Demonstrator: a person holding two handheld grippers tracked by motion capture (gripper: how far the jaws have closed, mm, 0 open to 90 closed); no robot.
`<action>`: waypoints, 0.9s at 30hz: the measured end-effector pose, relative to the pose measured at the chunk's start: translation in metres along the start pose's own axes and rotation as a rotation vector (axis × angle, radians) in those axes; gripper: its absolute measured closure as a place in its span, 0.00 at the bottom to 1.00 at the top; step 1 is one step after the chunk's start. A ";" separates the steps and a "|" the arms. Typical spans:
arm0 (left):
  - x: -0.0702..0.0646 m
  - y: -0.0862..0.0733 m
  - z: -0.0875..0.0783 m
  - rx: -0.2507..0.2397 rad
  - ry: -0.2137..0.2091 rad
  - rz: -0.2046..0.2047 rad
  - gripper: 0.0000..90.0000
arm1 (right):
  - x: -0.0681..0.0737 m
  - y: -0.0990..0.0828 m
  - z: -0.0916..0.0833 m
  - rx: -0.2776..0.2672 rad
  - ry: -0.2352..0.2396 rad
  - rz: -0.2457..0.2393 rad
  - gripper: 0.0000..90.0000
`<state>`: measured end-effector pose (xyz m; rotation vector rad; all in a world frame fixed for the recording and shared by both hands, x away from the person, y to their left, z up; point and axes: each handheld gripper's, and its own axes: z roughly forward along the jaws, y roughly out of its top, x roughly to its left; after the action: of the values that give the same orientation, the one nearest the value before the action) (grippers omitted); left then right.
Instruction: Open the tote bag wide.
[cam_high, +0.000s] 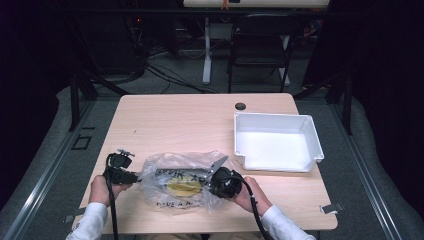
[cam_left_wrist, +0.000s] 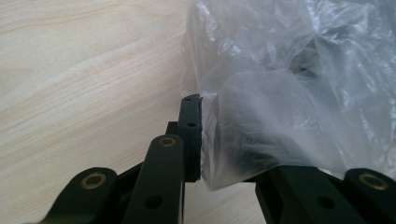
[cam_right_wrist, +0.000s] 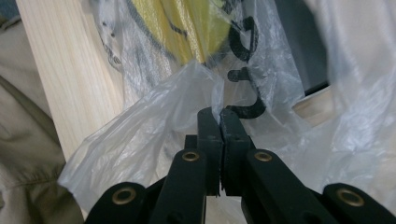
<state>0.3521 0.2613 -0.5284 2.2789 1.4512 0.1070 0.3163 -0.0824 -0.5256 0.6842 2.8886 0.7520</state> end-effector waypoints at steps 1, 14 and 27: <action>0.000 0.000 0.000 0.003 0.008 -0.001 0.86 | 0.000 -0.001 0.003 0.016 0.001 -0.005 0.99; 0.008 -0.001 0.007 0.034 0.056 -0.024 0.88 | -0.007 -0.015 0.005 0.097 0.031 0.016 0.99; 0.009 0.001 -0.001 0.021 0.027 -0.036 0.65 | -0.011 -0.018 -0.005 0.071 0.068 0.012 0.81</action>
<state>0.3562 0.2694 -0.5284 2.2750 1.5133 0.1123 0.3174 -0.1037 -0.5300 0.6977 2.9878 0.6907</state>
